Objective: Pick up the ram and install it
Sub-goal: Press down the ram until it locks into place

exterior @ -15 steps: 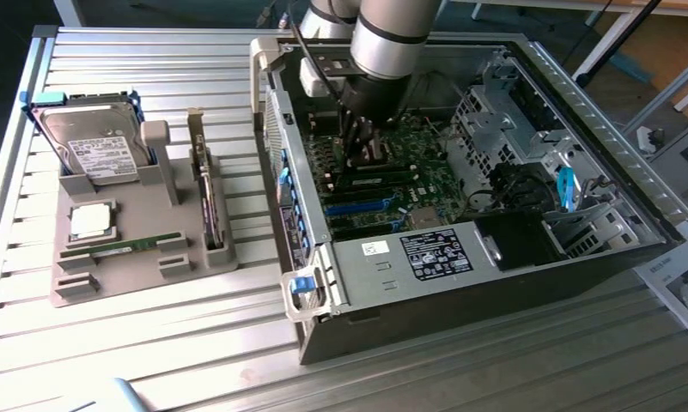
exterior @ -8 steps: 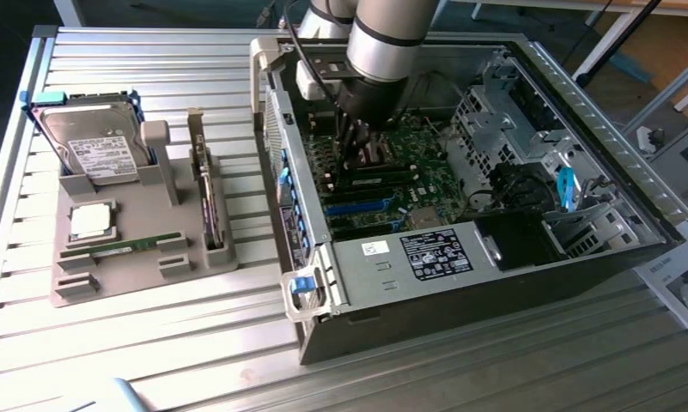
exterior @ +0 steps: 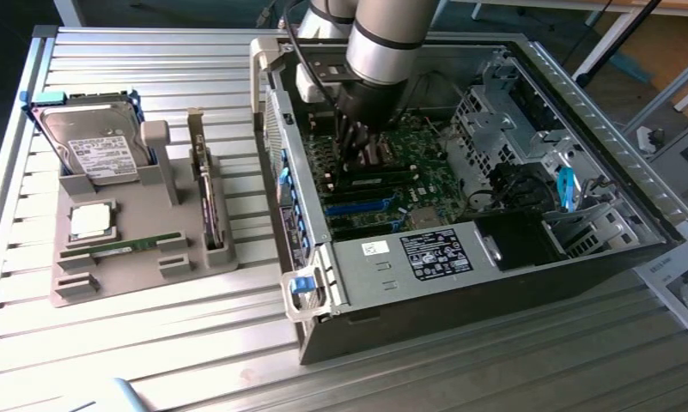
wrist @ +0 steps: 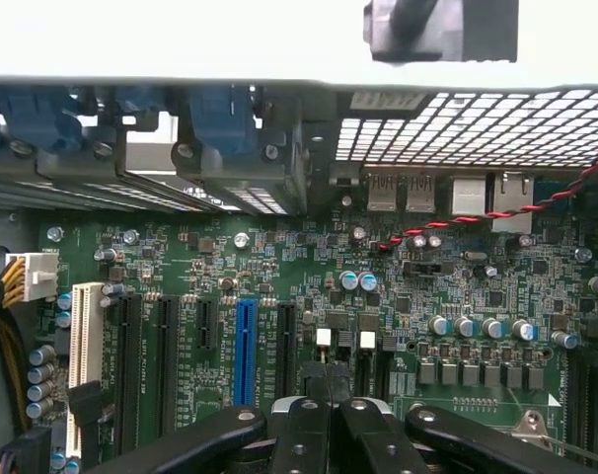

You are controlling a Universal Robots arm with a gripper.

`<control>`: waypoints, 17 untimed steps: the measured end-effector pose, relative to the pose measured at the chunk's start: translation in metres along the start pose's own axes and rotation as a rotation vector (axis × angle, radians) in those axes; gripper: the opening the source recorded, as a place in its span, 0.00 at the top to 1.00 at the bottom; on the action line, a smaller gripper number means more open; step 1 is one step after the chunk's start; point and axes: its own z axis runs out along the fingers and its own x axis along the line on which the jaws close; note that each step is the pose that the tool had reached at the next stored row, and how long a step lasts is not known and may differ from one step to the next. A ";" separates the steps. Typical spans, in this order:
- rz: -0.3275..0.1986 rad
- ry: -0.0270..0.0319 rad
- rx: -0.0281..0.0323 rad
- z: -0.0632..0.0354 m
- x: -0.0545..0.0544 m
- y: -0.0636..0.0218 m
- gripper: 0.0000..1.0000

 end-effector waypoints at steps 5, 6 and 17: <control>0.000 0.0000 0.0000 0.0021 0.000 -0.0001 0.89; 0.000 0.0000 0.0000 0.0026 0.000 -0.0001 0.89; 0.000 0.0003 -0.0002 0.0074 0.000 -0.0004 0.89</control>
